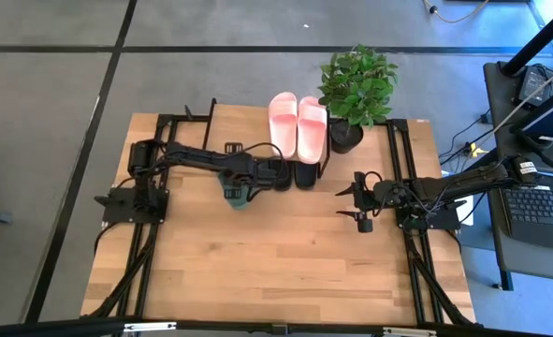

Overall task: Pick and place slides into the shelf
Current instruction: Put the green slide under the shelf

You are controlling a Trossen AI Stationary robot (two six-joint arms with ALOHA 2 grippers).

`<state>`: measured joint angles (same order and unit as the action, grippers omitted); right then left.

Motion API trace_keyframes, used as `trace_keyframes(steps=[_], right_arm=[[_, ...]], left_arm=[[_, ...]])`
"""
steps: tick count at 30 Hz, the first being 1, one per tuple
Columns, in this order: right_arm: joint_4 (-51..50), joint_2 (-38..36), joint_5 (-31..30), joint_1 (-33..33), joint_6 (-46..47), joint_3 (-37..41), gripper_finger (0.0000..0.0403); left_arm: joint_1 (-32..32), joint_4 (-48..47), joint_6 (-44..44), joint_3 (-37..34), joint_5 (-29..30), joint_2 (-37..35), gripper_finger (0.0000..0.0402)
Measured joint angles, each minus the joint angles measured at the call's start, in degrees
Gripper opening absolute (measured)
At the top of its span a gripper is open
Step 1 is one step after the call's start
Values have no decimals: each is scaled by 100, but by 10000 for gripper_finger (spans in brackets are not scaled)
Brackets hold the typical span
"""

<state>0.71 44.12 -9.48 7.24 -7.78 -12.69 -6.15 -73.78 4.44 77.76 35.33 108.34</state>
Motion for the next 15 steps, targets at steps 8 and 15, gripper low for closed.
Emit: trace_keyframes(steps=[8,15], right_arm=[[-2,0,1,0,-3,0,257],[-9,0,1,1,-9,0,257]], left_arm=[[411,-18,654,0,-52,-542,158],[1085,789,1946,-1,-1107,-1051,158]])
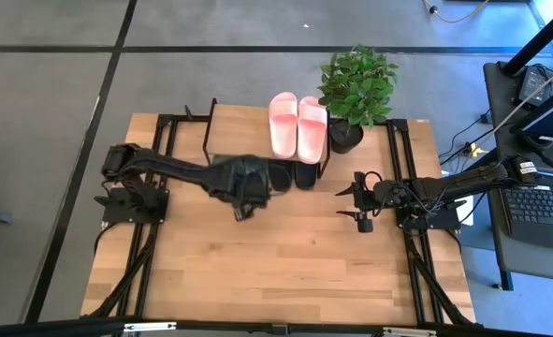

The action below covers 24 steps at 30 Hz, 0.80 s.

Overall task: Pick and place slides into the shelf
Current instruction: Put the green slide under the shelf

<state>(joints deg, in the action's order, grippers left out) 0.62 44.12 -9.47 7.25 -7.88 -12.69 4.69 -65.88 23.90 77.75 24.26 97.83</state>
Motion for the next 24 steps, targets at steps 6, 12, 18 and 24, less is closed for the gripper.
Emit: trace_keyframes(steps=[6,12,18,24], right_arm=[[-36,0,0,-1,-12,0,257],[-73,0,0,0,-15,0,257],[-74,0,0,0,-13,0,257],[-73,0,0,0,-13,0,257]], left_arm=[[646,1413,272,-546,-564,-38,158],[877,2326,806,-1390,-809,-34,158],[887,3222,1034,-1988,-757,-31,158],[748,3113,1176,-2198,-532,-29,158]])
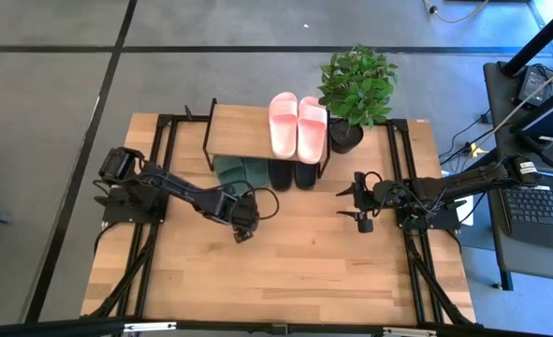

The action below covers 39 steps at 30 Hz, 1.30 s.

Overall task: Pick and place slides into the shelf
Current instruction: Put the green slide under the shelf, then return to Home Position

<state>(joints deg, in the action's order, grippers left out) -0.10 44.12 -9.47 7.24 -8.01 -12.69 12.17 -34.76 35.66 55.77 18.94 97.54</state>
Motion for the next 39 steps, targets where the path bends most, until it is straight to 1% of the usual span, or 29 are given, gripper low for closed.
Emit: trace_keyframes(steps=[4,11,15,22,25,28,29,35,39], right_arm=[[1,0,0,0,0,0,257],[1,0,0,0,1,0,257],[1,0,0,-1,1,0,257],[3,0,-2,0,2,0,257],[3,0,-2,0,1,0,257],[2,0,-2,-1,2,0,257],[2,0,-2,0,2,0,257],[2,0,-6,0,-13,0,257],[41,2,-8,0,1,0,257]], left_arm=[[-152,-305,-41,-3,9,0,158],[-453,-830,-185,-7,418,0,158],[-626,-809,-467,-7,626,0,158],[-881,-809,-657,-9,656,2,158],[-924,-815,-856,-28,489,2,158],[-930,-818,-925,-33,-51,2,158],[-911,-820,-925,-33,-141,2,158],[-751,-881,-927,-33,-235,-16,158],[-543,-1133,-691,-35,-299,-422,158]])
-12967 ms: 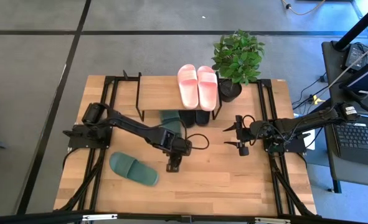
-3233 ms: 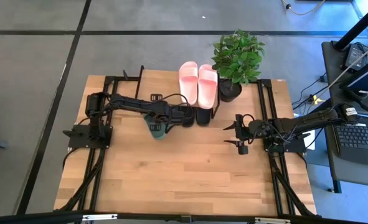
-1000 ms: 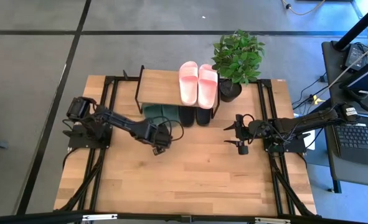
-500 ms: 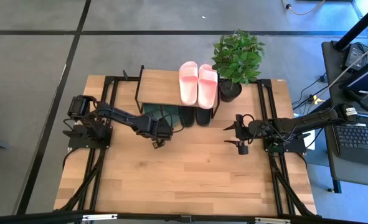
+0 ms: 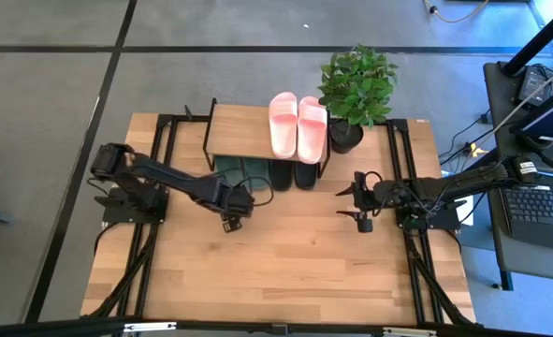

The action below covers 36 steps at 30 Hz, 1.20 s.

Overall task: Pick and place slides into the shelf
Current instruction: Return to Home Position

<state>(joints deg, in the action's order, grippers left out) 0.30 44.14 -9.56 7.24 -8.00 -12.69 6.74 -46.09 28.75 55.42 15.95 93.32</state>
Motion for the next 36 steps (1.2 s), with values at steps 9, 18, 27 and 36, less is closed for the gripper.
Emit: trace_keyframes(steps=[9,18,27,36], right_arm=[[968,-2,-198,-19,435,-2,257],[945,-32,-183,-796,277,-2,257],[921,-645,786,-1846,174,-2,257],[-381,-1801,821,-2201,498,-2,257]], left_arm=[[219,560,-821,-171,870,-2131,158],[-604,3060,-2223,-1990,49,-4467,158],[-1523,3929,-2735,-3141,-1012,-5907,158],[-2131,3911,-2790,-3783,-1420,-6807,158]])
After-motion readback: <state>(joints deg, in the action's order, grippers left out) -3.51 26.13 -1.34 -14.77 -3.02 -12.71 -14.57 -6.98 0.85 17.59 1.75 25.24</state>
